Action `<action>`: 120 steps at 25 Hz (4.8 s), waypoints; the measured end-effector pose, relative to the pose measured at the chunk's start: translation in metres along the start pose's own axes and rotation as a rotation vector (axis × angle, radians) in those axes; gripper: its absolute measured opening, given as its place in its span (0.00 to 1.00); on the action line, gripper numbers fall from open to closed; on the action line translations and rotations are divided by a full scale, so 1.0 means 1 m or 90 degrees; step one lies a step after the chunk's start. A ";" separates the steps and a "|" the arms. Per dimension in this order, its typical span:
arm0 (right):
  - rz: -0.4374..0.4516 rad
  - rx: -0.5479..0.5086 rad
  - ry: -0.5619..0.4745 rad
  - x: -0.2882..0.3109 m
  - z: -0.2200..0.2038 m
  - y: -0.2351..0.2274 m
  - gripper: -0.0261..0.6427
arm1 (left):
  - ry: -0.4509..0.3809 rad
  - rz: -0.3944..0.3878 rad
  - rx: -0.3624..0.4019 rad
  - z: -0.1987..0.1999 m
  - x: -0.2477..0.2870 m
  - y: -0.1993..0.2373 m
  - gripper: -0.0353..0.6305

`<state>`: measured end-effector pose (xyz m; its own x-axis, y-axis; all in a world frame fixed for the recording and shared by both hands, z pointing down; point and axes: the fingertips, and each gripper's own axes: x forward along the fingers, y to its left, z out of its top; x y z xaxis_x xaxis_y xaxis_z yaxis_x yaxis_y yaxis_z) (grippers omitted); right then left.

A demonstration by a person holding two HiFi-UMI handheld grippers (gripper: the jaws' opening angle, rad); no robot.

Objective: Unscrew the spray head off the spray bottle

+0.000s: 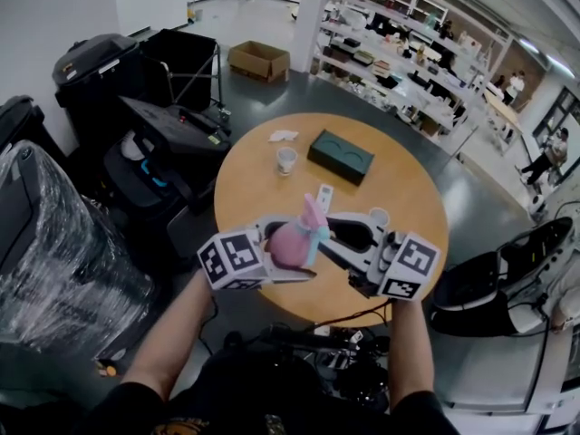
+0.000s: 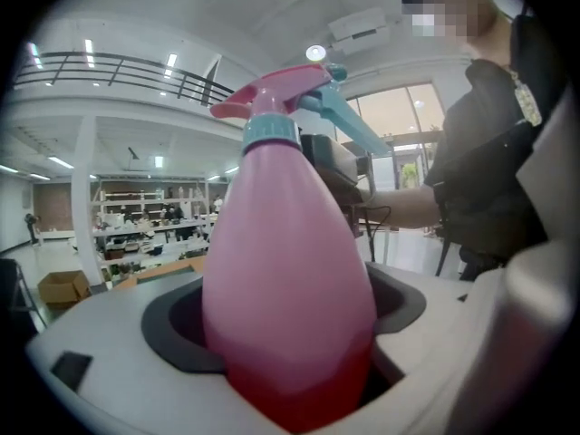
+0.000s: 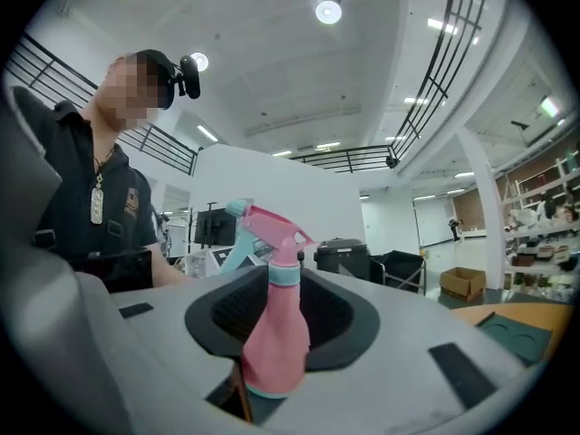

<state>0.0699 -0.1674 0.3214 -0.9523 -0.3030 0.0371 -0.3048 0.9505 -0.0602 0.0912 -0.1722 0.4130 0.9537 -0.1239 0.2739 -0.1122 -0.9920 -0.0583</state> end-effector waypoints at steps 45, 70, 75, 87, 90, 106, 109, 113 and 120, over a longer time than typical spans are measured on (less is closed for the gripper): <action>-0.294 0.009 0.093 0.034 0.001 -0.032 0.24 | 0.033 0.303 -0.054 -0.016 -0.007 0.063 0.71; -0.067 -0.001 0.035 0.015 0.004 -0.008 0.25 | 0.012 0.152 -0.021 -0.012 -0.009 0.032 0.71; -0.175 0.059 0.015 0.025 0.001 -0.021 0.30 | 0.019 0.246 -0.039 -0.016 -0.014 0.055 0.71; -0.257 0.068 0.021 0.037 0.001 -0.031 0.25 | 0.049 0.291 -0.017 -0.015 -0.008 0.059 0.71; -0.226 0.061 0.027 0.036 0.001 -0.026 0.25 | 0.049 0.257 -0.010 -0.014 -0.008 0.053 0.71; 0.076 0.018 0.023 0.014 0.005 0.021 0.25 | -0.008 -0.071 0.026 0.003 -0.008 -0.024 0.71; 0.058 0.024 0.016 0.015 0.002 0.016 0.25 | -0.010 -0.042 0.016 0.000 -0.005 -0.018 0.71; 0.005 0.044 0.000 0.017 0.002 0.007 0.29 | -0.012 0.050 -0.007 -0.002 -0.005 0.005 0.71; -0.166 0.061 -0.001 0.021 0.002 -0.019 0.29 | 0.033 0.219 -0.013 -0.013 -0.008 0.046 0.71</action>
<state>0.0556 -0.1923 0.3212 -0.8418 -0.5362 0.0629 -0.5393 0.8298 -0.1432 0.0748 -0.2170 0.4204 0.8437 -0.4517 0.2900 -0.4309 -0.8921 -0.1359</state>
